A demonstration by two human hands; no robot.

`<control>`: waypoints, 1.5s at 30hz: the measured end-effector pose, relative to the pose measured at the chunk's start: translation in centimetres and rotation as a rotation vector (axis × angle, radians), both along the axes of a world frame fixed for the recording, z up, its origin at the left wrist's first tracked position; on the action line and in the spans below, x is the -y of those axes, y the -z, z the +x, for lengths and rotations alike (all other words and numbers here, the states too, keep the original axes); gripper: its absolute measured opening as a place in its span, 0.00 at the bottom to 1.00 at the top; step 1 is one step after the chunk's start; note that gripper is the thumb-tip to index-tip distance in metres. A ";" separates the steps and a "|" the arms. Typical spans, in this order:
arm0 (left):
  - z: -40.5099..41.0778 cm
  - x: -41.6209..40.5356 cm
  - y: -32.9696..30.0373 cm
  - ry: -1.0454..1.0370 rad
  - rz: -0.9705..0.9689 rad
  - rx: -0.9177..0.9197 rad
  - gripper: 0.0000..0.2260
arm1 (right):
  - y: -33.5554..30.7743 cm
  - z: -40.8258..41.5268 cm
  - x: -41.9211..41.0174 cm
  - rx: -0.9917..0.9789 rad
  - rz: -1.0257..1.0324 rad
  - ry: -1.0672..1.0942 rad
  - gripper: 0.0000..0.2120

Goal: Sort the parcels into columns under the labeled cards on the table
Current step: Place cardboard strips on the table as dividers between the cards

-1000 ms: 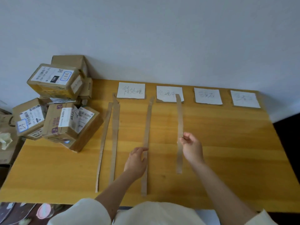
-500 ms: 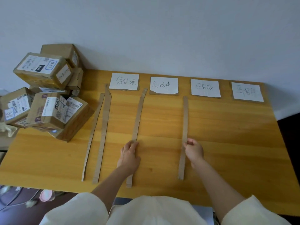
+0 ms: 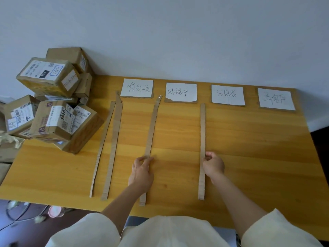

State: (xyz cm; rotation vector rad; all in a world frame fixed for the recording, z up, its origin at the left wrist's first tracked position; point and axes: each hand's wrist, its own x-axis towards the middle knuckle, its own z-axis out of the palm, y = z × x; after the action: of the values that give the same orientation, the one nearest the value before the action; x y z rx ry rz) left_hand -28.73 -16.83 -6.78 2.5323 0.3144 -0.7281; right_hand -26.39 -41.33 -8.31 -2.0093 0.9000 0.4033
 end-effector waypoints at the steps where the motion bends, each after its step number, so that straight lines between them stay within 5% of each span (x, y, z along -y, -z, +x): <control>1: 0.0 0.0 0.0 0.007 -0.004 0.000 0.26 | 0.0 0.0 -0.1 0.005 -0.021 -0.014 0.14; 11: 0.0 -1.6 -0.3 -0.024 -0.117 -0.019 0.24 | 0.5 0.3 -1.0 -0.044 -0.310 -0.109 0.22; 21: 0.2 -10.1 -1.5 -0.531 0.033 0.180 0.18 | -1.4 0.6 -4.8 0.041 -0.492 -0.186 0.20; 24: 0.3 -13.1 -1.3 -0.605 0.081 0.111 0.21 | -2.3 1.1 -8.9 0.151 -0.393 -0.334 0.15; 32: 0.1 -17.4 0.0 -0.550 0.059 -0.014 0.18 | -3.5 1.1 -20.9 0.076 0.071 -0.651 0.08; 40: 0.7 -18.5 -0.6 -0.463 -0.006 0.041 0.17 | -4.0 1.0 -24.1 0.050 0.142 -0.661 0.06; 45: 1.3 -17.7 -2.5 -0.553 -0.232 0.136 0.16 | -4.8 1.9 -24.9 0.081 0.177 -0.631 0.08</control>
State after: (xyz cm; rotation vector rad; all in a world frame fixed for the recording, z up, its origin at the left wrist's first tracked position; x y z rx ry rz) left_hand -27.46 0.85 -4.30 2.1125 0.7911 -0.3498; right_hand -24.45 -16.47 -3.49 -2.0906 0.1501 0.7126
